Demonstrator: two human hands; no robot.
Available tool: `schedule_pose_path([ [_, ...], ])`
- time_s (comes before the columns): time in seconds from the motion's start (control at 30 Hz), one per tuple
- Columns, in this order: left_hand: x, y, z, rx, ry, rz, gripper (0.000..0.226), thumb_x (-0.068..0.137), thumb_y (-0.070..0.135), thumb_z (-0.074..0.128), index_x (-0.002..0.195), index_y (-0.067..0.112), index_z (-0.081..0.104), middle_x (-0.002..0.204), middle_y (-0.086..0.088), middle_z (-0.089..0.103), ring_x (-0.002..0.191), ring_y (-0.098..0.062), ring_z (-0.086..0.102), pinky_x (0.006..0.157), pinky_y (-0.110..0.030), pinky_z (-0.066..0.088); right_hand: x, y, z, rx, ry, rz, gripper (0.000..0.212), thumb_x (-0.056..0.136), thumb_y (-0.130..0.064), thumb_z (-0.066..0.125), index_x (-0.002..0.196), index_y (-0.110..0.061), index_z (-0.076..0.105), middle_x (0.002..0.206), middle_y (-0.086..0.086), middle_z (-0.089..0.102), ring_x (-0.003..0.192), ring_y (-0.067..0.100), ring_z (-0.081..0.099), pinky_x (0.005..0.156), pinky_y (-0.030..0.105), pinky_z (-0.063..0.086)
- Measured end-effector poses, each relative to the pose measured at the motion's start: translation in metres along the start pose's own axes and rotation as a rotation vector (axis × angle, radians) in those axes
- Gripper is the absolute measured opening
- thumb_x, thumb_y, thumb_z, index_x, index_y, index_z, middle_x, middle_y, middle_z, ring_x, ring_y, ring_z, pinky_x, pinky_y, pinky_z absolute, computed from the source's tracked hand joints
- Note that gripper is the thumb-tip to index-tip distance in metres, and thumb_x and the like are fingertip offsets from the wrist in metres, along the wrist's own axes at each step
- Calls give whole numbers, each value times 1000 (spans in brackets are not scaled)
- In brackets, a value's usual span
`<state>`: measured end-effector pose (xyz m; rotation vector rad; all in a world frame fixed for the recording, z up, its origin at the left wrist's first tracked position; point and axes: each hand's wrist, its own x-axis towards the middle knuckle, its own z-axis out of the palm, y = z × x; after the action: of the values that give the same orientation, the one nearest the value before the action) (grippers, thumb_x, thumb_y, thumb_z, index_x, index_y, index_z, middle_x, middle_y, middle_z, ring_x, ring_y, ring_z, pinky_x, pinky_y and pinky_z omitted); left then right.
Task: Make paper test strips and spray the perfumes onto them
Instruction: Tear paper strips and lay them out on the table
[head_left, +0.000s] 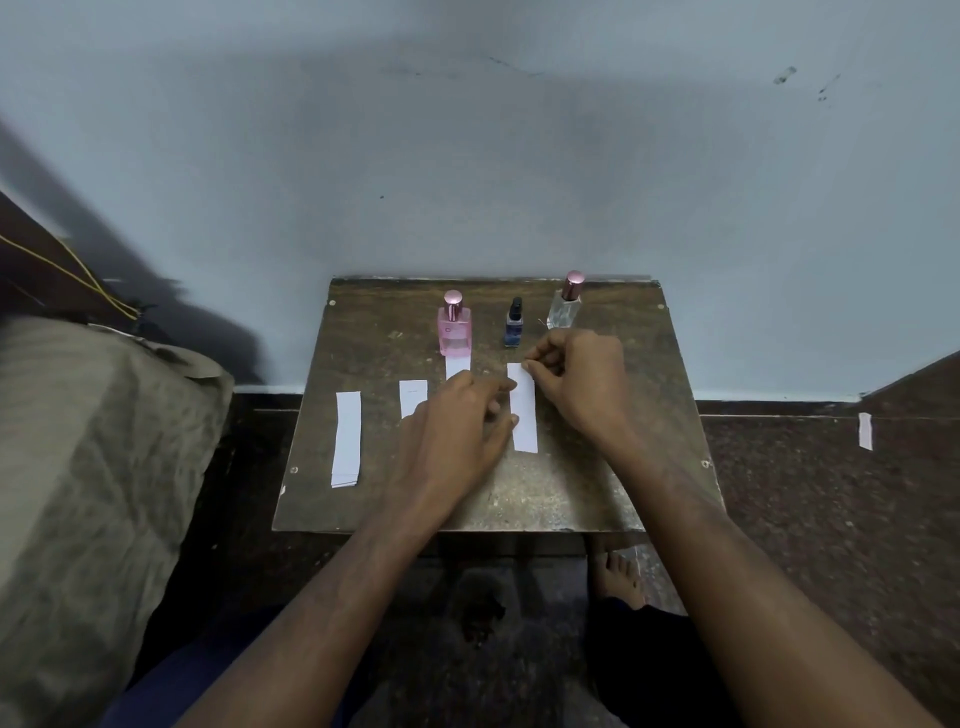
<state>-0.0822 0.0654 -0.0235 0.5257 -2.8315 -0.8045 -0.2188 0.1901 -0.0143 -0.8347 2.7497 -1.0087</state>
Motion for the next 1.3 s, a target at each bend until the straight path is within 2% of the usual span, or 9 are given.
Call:
schedule_pose_path([
  [0.13,4,2,-2,33,-36,-6,45,98,44,68,142,43,58,112,15,64,105,-16,66,81,-40,58,2,-3,-9,-47,57,4,6,92,-20,80,95,-15,83,84,-4,79,63,-7,60,64,0,41],
  [0.27,2,5,-2,64,-67,7,46,101,45,64,146,42,55,123,13,64,114,-18,65,83,-42,59,-5,5,-40,-174,90,57,12,94,-25,75,100,-17,82,88,-1,80,80,15,72,73,26,54],
  [0.4,0,3,-2,92,-76,-8,48,101,47,63,147,42,53,120,10,65,111,-20,66,82,-44,60,-23,25,-57,-342,-6,67,30,93,-34,76,120,-21,76,105,6,77,103,27,71,85,34,52],
  [0.5,-2,4,-3,108,-76,-17,48,101,48,62,148,43,52,118,8,65,110,-22,66,81,-44,59,-36,30,-56,-366,-141,88,42,92,-37,78,132,-30,67,122,14,62,117,30,59,93,38,50],
  [0.57,-3,4,-3,116,-72,-15,48,101,48,62,148,43,52,119,8,64,110,-22,66,81,-45,60,-36,34,-50,-363,-177,74,37,91,-34,78,127,-35,68,123,14,60,117,33,57,93,38,50],
  [0.73,-3,5,-3,129,-73,-13,48,102,48,61,149,43,51,120,6,63,110,-22,66,82,-43,59,-23,36,-42,-338,-108,40,18,89,-8,74,97,-21,82,92,6,75,81,21,69,73,21,41],
  [0.9,1,5,-4,160,-80,-19,50,102,49,59,150,44,48,120,4,62,108,-25,67,82,-45,60,-20,10,-41,-70,11,70,6,88,-11,80,91,-16,78,83,-7,75,69,-5,64,63,-2,42],
  [1.1,10,7,-5,167,-65,-31,49,102,47,59,150,44,49,124,3,64,109,-26,69,80,-42,56,-3,-19,-18,181,220,-145,27,97,-11,72,123,-19,76,105,-6,70,85,-3,67,75,7,56],
  [1.3,15,3,-6,147,-83,-37,49,101,47,59,149,44,50,123,3,64,110,-26,68,83,-42,58,10,-33,-8,295,411,-117,10,96,-22,77,106,-18,79,94,-14,76,85,-2,73,74,12,54],
])
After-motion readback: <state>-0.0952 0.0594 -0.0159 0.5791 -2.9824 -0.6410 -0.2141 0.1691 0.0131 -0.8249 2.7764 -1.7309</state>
